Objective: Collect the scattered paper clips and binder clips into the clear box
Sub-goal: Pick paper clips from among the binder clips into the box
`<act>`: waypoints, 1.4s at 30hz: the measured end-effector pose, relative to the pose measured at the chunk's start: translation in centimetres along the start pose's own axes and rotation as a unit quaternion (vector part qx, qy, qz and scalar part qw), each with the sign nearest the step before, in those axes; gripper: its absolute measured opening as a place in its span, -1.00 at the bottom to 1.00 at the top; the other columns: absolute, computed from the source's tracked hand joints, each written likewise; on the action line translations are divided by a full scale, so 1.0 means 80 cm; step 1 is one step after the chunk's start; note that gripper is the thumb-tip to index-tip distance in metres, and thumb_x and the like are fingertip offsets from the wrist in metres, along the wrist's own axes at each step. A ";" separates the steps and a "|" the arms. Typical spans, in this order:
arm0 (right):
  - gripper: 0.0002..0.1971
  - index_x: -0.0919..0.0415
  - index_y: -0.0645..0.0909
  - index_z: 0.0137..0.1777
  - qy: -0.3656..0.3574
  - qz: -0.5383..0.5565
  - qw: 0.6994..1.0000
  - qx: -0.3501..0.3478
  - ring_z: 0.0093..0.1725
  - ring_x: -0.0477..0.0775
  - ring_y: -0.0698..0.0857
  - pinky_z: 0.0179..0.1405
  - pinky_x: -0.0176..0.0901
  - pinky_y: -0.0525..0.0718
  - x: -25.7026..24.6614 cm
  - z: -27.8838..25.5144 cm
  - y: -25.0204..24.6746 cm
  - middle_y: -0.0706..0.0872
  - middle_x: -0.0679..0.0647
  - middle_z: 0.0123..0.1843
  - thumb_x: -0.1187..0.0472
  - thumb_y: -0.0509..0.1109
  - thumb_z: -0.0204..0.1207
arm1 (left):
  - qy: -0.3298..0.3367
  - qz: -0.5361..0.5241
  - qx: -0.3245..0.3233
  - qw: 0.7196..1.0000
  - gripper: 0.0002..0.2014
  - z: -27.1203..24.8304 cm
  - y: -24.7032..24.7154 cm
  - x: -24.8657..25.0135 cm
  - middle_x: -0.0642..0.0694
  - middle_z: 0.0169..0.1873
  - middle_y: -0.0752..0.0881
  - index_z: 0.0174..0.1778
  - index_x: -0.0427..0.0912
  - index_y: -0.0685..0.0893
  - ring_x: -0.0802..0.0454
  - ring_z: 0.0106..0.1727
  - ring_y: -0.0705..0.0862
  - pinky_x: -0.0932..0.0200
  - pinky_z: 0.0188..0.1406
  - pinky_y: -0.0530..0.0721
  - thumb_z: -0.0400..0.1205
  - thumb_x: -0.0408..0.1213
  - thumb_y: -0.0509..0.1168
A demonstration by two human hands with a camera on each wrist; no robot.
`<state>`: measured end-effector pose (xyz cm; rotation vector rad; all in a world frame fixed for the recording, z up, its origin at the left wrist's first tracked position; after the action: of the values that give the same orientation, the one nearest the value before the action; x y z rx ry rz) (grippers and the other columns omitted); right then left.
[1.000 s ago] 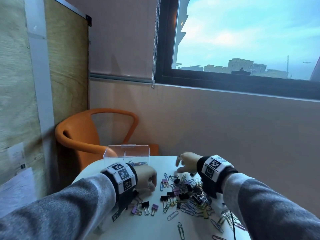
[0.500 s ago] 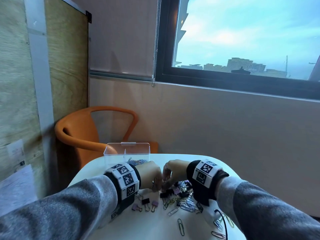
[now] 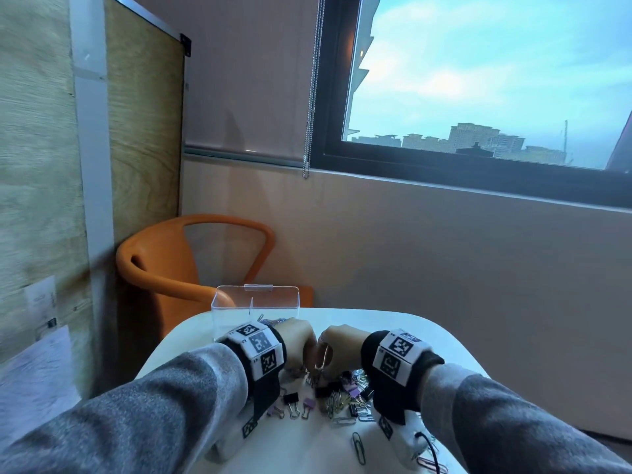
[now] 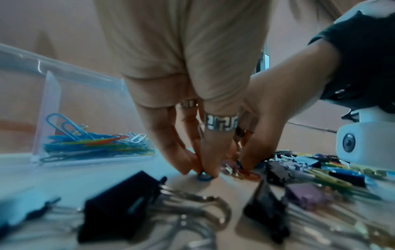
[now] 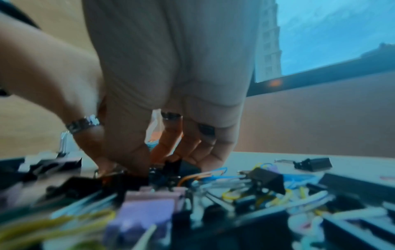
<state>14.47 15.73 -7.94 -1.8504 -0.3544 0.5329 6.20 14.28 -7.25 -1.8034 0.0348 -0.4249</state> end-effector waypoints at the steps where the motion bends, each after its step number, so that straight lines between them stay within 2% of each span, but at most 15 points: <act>1: -0.73 0.24 0.73 0.09 0.002 -0.008 1.000 0.002 -0.13 -0.03 0.59 -0.24 -0.31 0.54 -0.002 0.001 0.001 0.78 0.18 0.12 0.21 0.51 0.39 | -0.006 0.000 -0.007 1.000 -0.71 0.000 0.001 -0.002 -0.11 -0.11 0.82 -0.04 -0.19 0.81 0.05 -0.13 0.70 0.13 -0.13 0.65 0.38 -0.52 0.39; 6: -0.75 0.28 0.74 0.08 0.026 -0.046 0.999 0.006 -0.17 0.03 0.61 -0.08 -0.17 0.65 -0.005 0.005 0.004 0.80 0.20 0.08 0.22 0.47 0.42 | -0.024 -0.036 -0.033 0.999 -0.67 -0.005 0.004 -0.009 -0.09 0.05 0.80 0.11 -0.16 0.75 0.13 -0.11 0.64 0.24 -0.15 0.59 0.44 -0.49 0.40; 10: -0.76 0.28 0.73 0.11 0.024 0.007 1.000 0.005 -0.15 -0.04 0.60 -0.26 -0.30 0.58 0.002 0.002 -0.004 0.79 0.17 0.13 0.28 0.36 0.48 | -0.051 -0.188 -0.026 0.980 -0.68 -0.015 0.000 -0.026 -0.25 0.09 0.77 0.18 -0.34 0.67 0.11 -0.24 0.68 0.26 -0.13 0.70 0.51 -0.60 0.33; 12: -0.73 0.29 0.70 0.18 0.021 0.064 0.998 0.005 -0.15 -0.05 0.60 -0.22 -0.30 0.61 0.009 0.000 -0.014 0.79 0.14 0.09 0.31 0.29 0.53 | -0.056 -0.314 -0.041 0.947 -0.73 -0.021 -0.004 -0.033 -0.26 -0.02 0.77 0.16 -0.41 0.64 0.11 -0.28 0.67 0.31 -0.21 0.71 0.55 -0.62 0.30; 14: -0.81 0.23 0.70 0.07 0.031 0.180 0.983 0.007 -0.22 -0.07 0.61 -0.03 -0.15 0.69 0.019 -0.005 -0.021 0.74 0.04 -0.14 0.33 0.27 0.57 | -0.064 -0.443 -0.046 0.893 -0.82 -0.025 -0.009 -0.037 -0.17 -0.20 0.73 0.02 -0.36 0.66 0.08 -0.26 0.67 0.31 -0.23 0.73 0.57 -0.63 0.26; 18: -0.81 0.18 0.53 -0.19 0.034 0.448 0.892 0.041 -0.24 -0.03 0.61 -0.09 -0.14 0.68 0.036 -0.021 -0.032 0.58 0.05 -0.29 0.42 0.24 0.61 | -0.087 -0.635 -0.037 0.767 -0.77 -0.028 -0.012 -0.043 -0.20 -0.40 0.77 -0.10 -0.35 0.69 -0.10 -0.21 0.75 0.15 -0.17 0.79 0.56 -0.71 0.20; 20: -0.82 0.24 0.50 -0.19 0.034 0.531 0.845 0.050 -0.28 0.00 0.62 -0.19 -0.16 0.71 0.043 -0.028 -0.034 0.56 0.10 -0.30 0.45 0.22 0.61 | -0.086 -0.662 -0.050 0.742 -0.77 -0.028 -0.009 -0.041 -0.23 -0.46 0.79 -0.11 -0.40 0.69 -0.15 -0.29 0.80 0.10 -0.17 0.79 0.55 -0.73 0.19; 25: -0.84 0.19 0.53 -0.22 0.066 0.487 0.868 0.073 -0.24 -0.03 0.67 -0.18 -0.22 0.60 0.065 -0.031 -0.024 0.63 0.07 -0.26 0.37 0.29 0.59 | -0.097 -0.632 -0.090 0.763 -0.71 -0.027 0.004 -0.026 -0.20 -0.34 0.71 -0.12 -0.37 0.67 -0.01 -0.27 0.71 0.28 -0.31 0.75 0.62 -0.71 0.07; 28: -0.78 0.20 0.46 -0.27 0.070 0.479 0.868 0.110 -0.26 -0.02 0.67 -0.24 -0.22 0.57 0.064 -0.035 -0.029 0.66 0.09 -0.26 0.40 0.21 0.61 | -0.131 -0.584 -0.090 0.796 -0.62 -0.026 0.009 -0.014 -0.11 -0.38 0.49 -0.13 -0.31 0.60 0.12 -0.39 0.47 0.40 -0.51 0.40 0.66 -0.66 -0.11; 30: -0.72 0.20 0.41 -0.30 0.071 0.425 0.895 0.113 -0.36 -0.05 0.58 -0.36 -0.28 0.55 0.051 -0.034 -0.034 0.59 0.08 -0.32 0.42 0.11 0.63 | -0.152 -0.508 -0.091 0.843 -0.59 -0.025 0.009 -0.005 -0.05 -0.44 0.37 -0.15 -0.27 0.57 0.14 -0.46 0.29 0.36 -0.53 0.21 0.64 -0.57 -0.19; 32: -0.72 0.14 0.47 -0.26 0.082 0.287 0.951 0.075 -0.41 -0.13 0.45 -0.45 -0.42 0.45 0.039 -0.025 -0.031 0.49 -0.01 -0.34 0.39 0.08 0.64 | -0.146 -0.390 -0.071 0.906 -0.60 -0.024 0.003 0.004 -0.06 -0.41 0.47 -0.06 -0.33 0.67 0.08 -0.47 0.37 0.24 -0.56 0.28 0.66 -0.48 -0.12; 33: -0.76 0.14 0.58 -0.13 0.082 0.206 0.974 0.042 -0.37 -0.12 0.44 -0.42 -0.43 0.40 0.034 -0.021 -0.026 0.49 -0.03 -0.29 0.34 0.10 0.65 | -0.122 -0.310 -0.056 0.941 -0.62 -0.021 0.000 0.008 -0.11 -0.28 0.61 0.05 -0.35 0.71 -0.01 -0.36 0.56 0.13 -0.48 0.45 0.69 -0.41 -0.05; 35: -0.71 0.30 0.64 0.20 0.078 0.075 0.994 -0.022 -0.20 -0.01 0.51 -0.29 -0.31 0.45 0.028 -0.018 -0.012 0.63 0.09 -0.10 0.17 0.20 0.64 | -0.069 -0.126 -0.026 0.989 -0.65 -0.021 -0.004 0.015 -0.16 0.16 0.71 0.15 -0.26 0.71 -0.09 0.13 0.67 0.11 0.04 0.59 0.71 -0.18 0.08; 37: -0.62 0.32 0.66 0.22 0.074 0.008 0.997 -0.035 -0.15 0.02 0.55 -0.20 -0.24 0.50 0.027 -0.016 -0.005 0.74 0.19 0.07 0.04 0.33 0.57 | -0.046 -0.026 -0.022 0.998 -0.72 -0.024 0.000 0.015 -0.12 0.24 0.66 0.17 -0.16 0.67 -0.06 0.24 0.60 0.19 0.11 0.51 0.65 -0.09 0.23; 42: -0.72 0.30 0.73 0.11 0.058 0.003 0.997 -0.048 -0.21 0.00 0.58 -0.21 -0.24 0.55 0.020 -0.011 0.000 0.80 0.17 0.01 0.13 0.42 0.51 | -0.038 0.019 -0.034 0.999 -0.65 -0.029 0.004 0.007 -0.18 0.25 0.61 0.30 -0.10 0.55 0.01 0.01 0.50 0.21 -0.07 0.42 0.58 -0.33 0.31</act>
<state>16.31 15.84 -7.99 -1.9655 -0.3007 0.4161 6.08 11.93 -6.95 -1.8812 0.0298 -0.3310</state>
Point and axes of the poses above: each hand's wrist, its own z-axis towards the middle knuckle, its own y-axis out of the palm, x = y × z, the point moved 6 cm from there along z, towards the middle knuckle
